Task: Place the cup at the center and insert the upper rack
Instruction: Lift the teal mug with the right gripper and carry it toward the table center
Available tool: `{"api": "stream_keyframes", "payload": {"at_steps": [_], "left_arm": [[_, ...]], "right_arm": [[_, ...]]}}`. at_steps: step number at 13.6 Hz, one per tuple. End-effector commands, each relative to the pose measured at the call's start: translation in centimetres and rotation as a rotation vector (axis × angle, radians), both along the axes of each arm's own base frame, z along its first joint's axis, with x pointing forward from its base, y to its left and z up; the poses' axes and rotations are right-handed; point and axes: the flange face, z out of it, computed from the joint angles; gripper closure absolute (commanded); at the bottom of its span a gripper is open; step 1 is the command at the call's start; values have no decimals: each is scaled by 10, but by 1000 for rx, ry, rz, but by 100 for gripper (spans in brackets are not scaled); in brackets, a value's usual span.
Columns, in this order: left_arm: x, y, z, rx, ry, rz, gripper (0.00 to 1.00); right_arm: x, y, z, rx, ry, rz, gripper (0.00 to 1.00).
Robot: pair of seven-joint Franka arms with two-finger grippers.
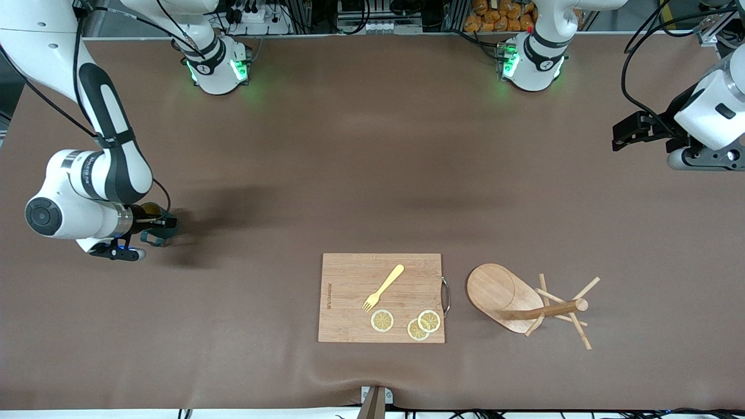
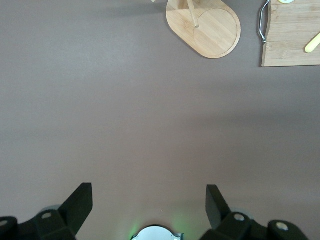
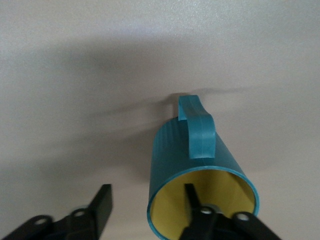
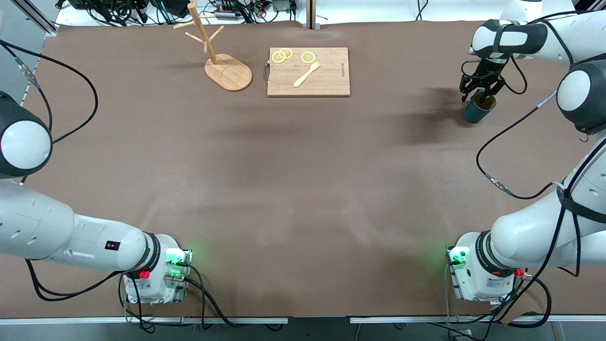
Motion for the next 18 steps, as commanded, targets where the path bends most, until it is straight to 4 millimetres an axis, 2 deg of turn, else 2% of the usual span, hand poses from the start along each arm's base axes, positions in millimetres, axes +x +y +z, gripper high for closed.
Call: {"api": "stream_keyframes", "payload": {"at_steps": [1, 4, 8, 10, 13, 14, 15, 18], "left_arm": [[-2, 1, 7, 8, -18, 7, 0], [-1, 1, 6, 8, -16, 7, 0], [-1, 0, 4, 9, -12, 7, 0], [-1, 0, 4, 9, -12, 7, 0], [1, 0, 3, 9, -12, 7, 0], [1, 0, 3, 9, -12, 7, 0], [0, -1, 2, 9, -10, 5, 0], [0, -1, 3, 9, -12, 4, 0]], "right_arm": [[-7, -3, 3, -1, -3, 7, 50], [-8, -3, 0, -1, -1, 7, 56], [-9, -3, -3, -1, 2, 7, 58], [-9, -3, -3, -1, 2, 7, 62], [-14, 0, -13, -2, -9, 10, 74], [-14, 0, -12, -2, -9, 10, 90], [-14, 0, -9, -2, -9, 13, 100], [-11, 6, 1, -1, -4, 25, 100]]}}
